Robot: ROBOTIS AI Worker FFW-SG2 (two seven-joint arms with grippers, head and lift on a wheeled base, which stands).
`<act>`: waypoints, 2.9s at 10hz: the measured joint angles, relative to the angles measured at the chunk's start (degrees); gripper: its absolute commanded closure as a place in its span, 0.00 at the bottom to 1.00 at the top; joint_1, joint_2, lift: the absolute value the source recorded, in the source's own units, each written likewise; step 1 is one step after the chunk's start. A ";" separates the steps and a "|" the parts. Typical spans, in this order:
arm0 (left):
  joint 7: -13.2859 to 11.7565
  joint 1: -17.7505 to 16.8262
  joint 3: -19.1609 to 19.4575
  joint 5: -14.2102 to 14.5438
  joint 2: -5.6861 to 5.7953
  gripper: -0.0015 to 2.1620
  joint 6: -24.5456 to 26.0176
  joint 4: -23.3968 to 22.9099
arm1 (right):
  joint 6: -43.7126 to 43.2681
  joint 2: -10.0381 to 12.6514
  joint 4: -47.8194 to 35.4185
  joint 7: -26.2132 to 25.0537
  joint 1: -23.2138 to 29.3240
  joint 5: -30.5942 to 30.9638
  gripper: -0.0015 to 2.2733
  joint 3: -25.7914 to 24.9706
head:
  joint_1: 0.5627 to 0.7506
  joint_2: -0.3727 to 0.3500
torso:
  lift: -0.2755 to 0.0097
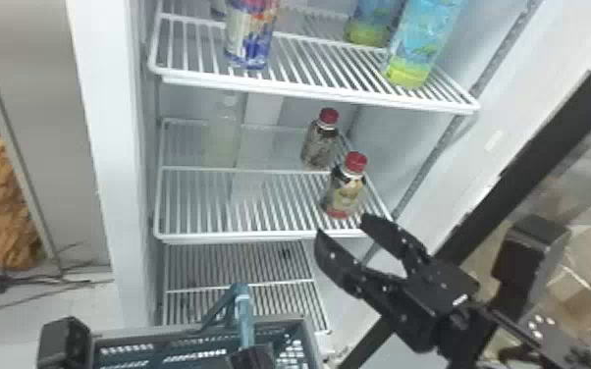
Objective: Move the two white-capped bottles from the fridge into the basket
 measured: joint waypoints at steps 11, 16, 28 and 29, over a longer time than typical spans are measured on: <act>0.01 -0.24 -0.50 0.29 -0.26 0.52 0.00 0.00 | -29.46 -2.16 38.26 -0.29 -23.40 0.13 0.04 10.94 | 0.70 0.06 | 0.05; 0.01 -0.55 -0.86 0.36 -0.26 0.52 0.06 0.00 | -38.12 -2.92 55.33 -0.21 -34.75 -2.21 0.04 15.18 | 0.70 0.11 | 0.05; 0.09 -1.31 -1.44 0.21 -0.18 0.52 0.57 0.26 | -38.73 -4.60 80.24 -2.99 -56.48 -3.18 0.03 25.75 | 0.70 0.22 | 0.05; 0.09 -1.40 -1.51 0.15 -0.20 0.52 0.57 0.28 | -38.66 -4.62 82.08 -3.40 -57.98 -3.04 0.03 26.86 | 0.70 0.23 | 0.05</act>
